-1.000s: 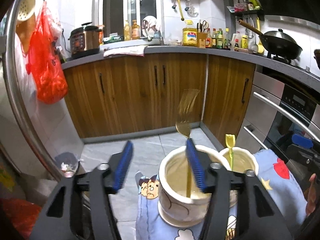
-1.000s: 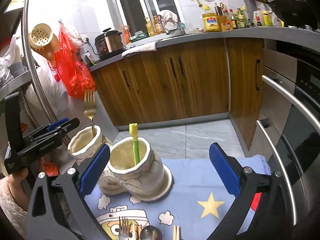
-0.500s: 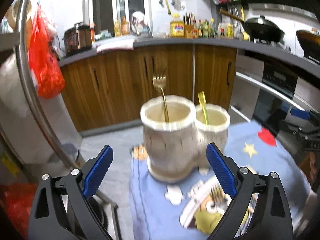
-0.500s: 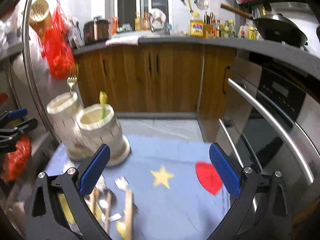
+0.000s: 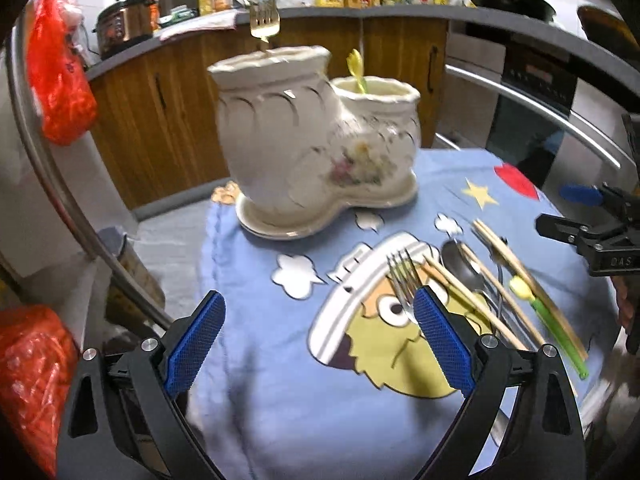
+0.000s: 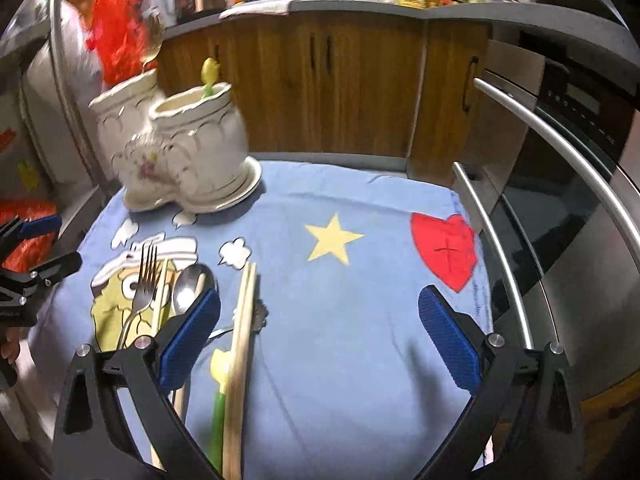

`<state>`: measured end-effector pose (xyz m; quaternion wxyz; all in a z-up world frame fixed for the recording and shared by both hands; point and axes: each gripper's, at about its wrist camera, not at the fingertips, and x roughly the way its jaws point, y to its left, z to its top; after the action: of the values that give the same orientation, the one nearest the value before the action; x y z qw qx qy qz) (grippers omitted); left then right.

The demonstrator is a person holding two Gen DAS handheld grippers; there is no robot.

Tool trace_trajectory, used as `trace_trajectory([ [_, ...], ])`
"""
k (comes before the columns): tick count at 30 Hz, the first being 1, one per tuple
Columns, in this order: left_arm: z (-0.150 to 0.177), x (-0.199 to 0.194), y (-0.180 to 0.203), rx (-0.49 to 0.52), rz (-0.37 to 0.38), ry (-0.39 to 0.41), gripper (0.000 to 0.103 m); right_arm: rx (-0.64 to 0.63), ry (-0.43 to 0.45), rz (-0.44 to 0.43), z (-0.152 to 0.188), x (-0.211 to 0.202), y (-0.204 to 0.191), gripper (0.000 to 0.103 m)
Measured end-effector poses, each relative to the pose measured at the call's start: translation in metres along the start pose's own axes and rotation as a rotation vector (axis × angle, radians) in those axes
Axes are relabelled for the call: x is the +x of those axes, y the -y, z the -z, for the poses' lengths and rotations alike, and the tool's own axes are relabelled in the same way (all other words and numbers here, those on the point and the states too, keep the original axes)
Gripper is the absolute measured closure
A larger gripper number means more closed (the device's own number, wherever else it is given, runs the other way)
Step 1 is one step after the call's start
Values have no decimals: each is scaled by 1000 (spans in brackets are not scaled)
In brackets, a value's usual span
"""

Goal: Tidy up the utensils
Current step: 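Bring both open tools back over the remaining utensils on the cloth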

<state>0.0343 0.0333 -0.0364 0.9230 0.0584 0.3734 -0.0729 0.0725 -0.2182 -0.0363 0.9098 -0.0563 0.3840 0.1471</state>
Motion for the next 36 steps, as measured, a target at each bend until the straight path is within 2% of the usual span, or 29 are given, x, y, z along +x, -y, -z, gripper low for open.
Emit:
trace_trajectory([
  [2,2,2,7,17,5,-5,9,-19,-14,-18,-1,5,-6,15],
  [4,2,3,12,30,14,-6,9,-31,-38,-47,-3,13,-12,36],
  [5,3,3,15,36,22,-6,9,-30,-45,-59,-4,16,-12,42],
  [6,2,3,17,40,26,-6,9,-29,-55,-72,-6,20,-13,52],
  [8,3,4,21,49,32,-9,9,-28,-75,-107,-9,27,-16,61],
  [10,4,4,22,53,34,-12,9,-35,-95,-128,-10,32,-20,77],
  [13,5,6,23,53,34,-19,9,-31,-121,-151,-7,32,-21,89],
  [22,4,9,23,41,52,-19,9,-50,-165,-169,10,9,-21,89],
  [36,6,2,22,36,47,-8,9,-53,-205,-144,24,10,-24,90],
])
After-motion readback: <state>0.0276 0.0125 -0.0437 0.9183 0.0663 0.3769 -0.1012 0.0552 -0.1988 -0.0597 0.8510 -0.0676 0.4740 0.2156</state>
